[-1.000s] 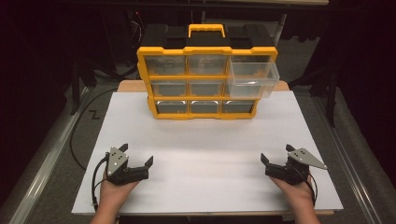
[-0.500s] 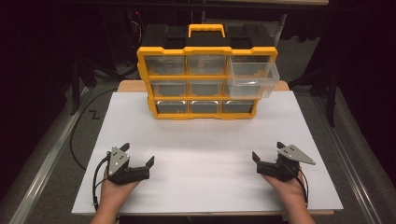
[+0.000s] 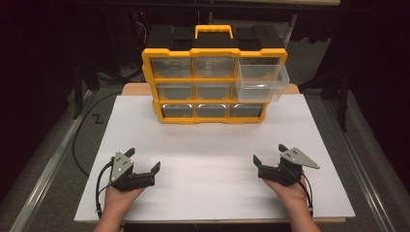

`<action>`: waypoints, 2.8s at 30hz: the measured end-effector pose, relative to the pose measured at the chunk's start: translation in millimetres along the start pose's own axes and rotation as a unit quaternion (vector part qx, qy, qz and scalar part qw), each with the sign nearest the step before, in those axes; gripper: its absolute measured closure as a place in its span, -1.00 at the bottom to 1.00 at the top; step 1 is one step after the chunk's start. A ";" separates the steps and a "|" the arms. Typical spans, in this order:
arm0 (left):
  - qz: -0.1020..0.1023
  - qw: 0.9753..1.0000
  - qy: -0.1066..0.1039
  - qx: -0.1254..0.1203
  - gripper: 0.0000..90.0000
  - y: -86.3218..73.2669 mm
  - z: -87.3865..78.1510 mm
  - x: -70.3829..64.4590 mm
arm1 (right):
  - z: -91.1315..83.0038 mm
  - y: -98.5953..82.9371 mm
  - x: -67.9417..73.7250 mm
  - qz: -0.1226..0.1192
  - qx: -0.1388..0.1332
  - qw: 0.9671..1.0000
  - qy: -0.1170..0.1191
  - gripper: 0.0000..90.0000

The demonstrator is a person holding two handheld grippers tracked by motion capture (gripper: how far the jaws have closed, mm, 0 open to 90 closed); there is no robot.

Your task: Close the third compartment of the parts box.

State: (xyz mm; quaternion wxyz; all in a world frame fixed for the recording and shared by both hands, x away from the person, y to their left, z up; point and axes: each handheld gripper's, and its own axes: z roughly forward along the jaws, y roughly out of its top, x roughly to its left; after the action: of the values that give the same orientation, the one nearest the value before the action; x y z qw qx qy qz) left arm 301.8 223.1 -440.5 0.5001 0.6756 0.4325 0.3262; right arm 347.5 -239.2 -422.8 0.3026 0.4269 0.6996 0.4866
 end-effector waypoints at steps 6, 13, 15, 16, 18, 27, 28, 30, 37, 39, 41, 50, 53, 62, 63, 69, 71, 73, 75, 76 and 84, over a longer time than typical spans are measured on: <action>0.000 1.000 -0.002 0.005 -0.99 -0.8 1.6 -0.6 | 13.5 1.1 3.7 -0.006 0.012 1.000 -0.006 -0.98; -0.007 1.000 0.000 0.008 -0.99 -1.5 2.0 0.9 | 22.5 0.9 0.8 -0.003 0.032 0.999 -0.008 -0.98; -0.009 1.000 0.001 0.008 -0.99 -1.7 1.7 1.5 | 19.9 1.0 0.0 -0.002 0.030 1.000 -0.008 -0.98; -0.010 1.000 0.002 0.007 -0.99 -1.7 1.4 1.6 | 16.1 1.2 -0.3 0.002 0.025 1.000 -0.006 -0.98; -0.010 1.000 0.002 0.006 -0.99 -1.6 1.2 1.5 | 12.8 1.0 -0.4 0.000 0.021 1.000 -0.003 -0.98; -0.012 1.000 -0.002 0.005 -0.99 -2.1 0.5 1.9 | 4.0 -1.1 -4.8 0.006 0.020 1.000 0.002 -0.95; -0.011 1.000 -0.002 0.005 -0.99 -2.1 0.3 2.3 | 3.5 -1.6 -5.2 0.006 0.021 1.000 0.001 -0.95; -0.011 1.000 -0.003 0.005 -0.99 -2.2 0.3 2.3 | 3.0 -2.1 -5.9 0.004 0.021 1.000 0.005 -0.95; -0.010 1.000 -0.003 0.006 -0.98 -2.4 0.5 2.0 | -0.7 -4.4 -6.6 -0.004 0.020 1.000 0.012 -0.90; -0.010 1.000 -0.002 0.005 -0.98 -2.3 0.3 2.0 | -1.3 -4.8 -7.0 -0.004 0.020 1.000 0.013 -0.85; -0.010 1.000 -0.003 0.004 -0.98 -2.3 0.3 2.0 | -1.8 -5.2 -7.6 -0.006 0.019 1.000 0.012 -0.80; -0.010 1.000 -0.004 0.003 -0.98 -2.2 0.1 2.2 | -3.5 -5.2 -8.9 0.003 0.018 1.000 0.009 -0.56; -0.010 1.000 -0.005 0.003 -0.98 -2.2 0.1 2.3 | -4.4 -5.0 -9.5 0.003 0.017 1.000 0.009 -0.43; -0.010 1.000 -0.006 0.002 -0.97 -2.1 -0.1 1.9 | -6.7 -4.7 -8.3 0.001 0.020 1.000 0.008 0.00; -0.011 1.000 -0.006 0.002 -0.97 -2.2 -0.1 1.9 | -7.0 -4.3 -8.0 -0.002 0.019 1.000 0.007 0.04; -0.008 1.000 -0.008 0.002 -0.97 -2.1 0.1 1.8 | -8.3 -3.2 -6.4 -0.010 0.016 1.000 0.006 0.27; -0.008 1.000 -0.008 0.002 -0.97 -2.1 0.0 1.9 | -8.7 -3.3 -5.8 -0.011 0.015 1.000 0.006 0.37; -0.008 1.000 -0.008 0.002 -0.97 -2.1 0.0 1.9 | -8.9 -3.1 -5.7 -0.013 0.013 1.000 0.006 0.46; -0.008 1.000 -0.008 0.002 -0.97 -2.2 0.2 1.9 | -9.2 -2.9 -5.6 -0.013 0.013 1.000 0.008 0.56; -0.008 1.000 -0.008 0.002 -0.97 -2.2 0.2 1.9 | -9.2 -2.9 -5.6 -0.013 0.013 1.000 0.008 0.56; -0.008 1.000 -0.008 0.001 -0.97 -2.2 0.1 1.8 | -11.1 -1.3 -5.1 -0.019 0.011 1.000 0.007 0.88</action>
State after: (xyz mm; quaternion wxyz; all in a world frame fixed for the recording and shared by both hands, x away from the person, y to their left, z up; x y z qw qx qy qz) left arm 302.1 225.1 -442.6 0.5049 0.6754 0.4342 0.3168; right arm 340.1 -248.7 -420.3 0.3023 0.4134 0.7147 0.4763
